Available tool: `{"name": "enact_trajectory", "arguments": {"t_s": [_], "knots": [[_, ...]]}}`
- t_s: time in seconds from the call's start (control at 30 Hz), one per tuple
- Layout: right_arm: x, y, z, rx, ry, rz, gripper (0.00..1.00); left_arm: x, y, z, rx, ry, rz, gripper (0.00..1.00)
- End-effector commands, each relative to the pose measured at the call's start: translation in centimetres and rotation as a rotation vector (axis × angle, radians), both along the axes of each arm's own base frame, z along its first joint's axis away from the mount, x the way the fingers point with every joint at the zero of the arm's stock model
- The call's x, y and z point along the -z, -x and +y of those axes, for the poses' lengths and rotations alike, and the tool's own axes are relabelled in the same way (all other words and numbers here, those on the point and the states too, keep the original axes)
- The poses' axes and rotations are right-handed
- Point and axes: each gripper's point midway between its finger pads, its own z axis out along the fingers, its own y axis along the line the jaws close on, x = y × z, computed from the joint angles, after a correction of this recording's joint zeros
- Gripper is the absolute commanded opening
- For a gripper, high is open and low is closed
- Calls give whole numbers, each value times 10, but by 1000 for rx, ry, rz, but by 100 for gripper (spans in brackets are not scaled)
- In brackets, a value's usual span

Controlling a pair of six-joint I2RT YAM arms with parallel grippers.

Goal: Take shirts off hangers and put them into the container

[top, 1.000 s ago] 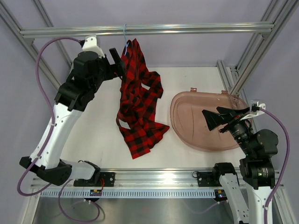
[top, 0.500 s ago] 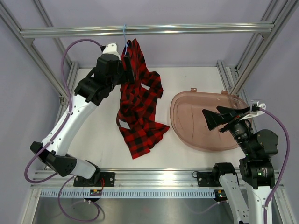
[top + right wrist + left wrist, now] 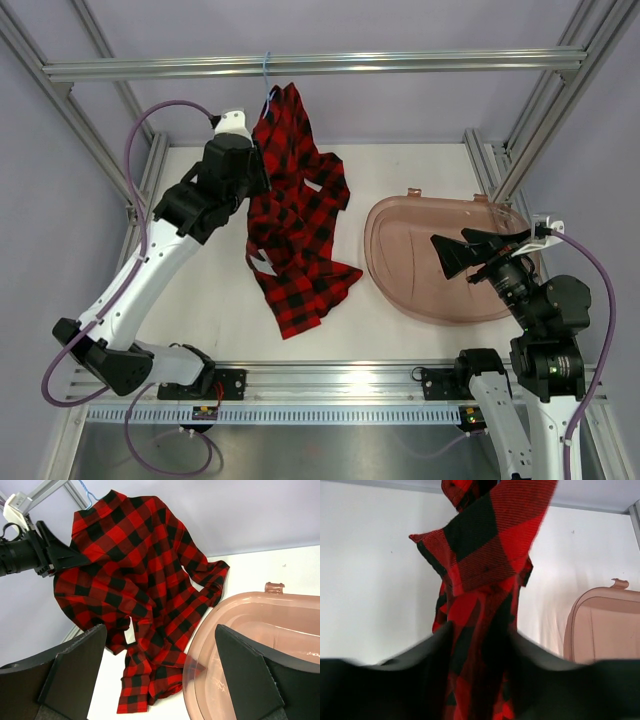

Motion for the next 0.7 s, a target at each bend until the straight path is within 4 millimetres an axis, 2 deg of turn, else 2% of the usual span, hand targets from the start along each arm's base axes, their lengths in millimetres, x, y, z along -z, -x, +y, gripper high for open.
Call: {"name": "enact_trajectory", "arguments": {"t_s": [0.0, 0.03, 0.1, 0.3, 0.43, 0.57, 0.67], "knots": [[-5, -2, 2, -17, 0, -27, 99, -28, 3, 7, -18, 39, -99, 30], [-3, -3, 3, -18, -1, -22, 100, -30, 4, 6, -13, 39, -106, 18], [-2, -5, 4, -26, -4, -17, 99, -32, 3, 5, 2, 41, -122, 0], [6, -12, 9, -55, 0, 14, 99, -52, 4, -6, 83, 58, -207, 0], [9, -15, 11, -70, 6, 21, 99, -82, 7, -9, 157, 34, -334, 0], [11, -18, 13, -82, 10, 29, 99, -124, 22, -4, 217, 5, -484, 0], [10, -20, 12, -80, 13, 26, 99, -142, 31, -2, 254, -11, -532, 0]]}}
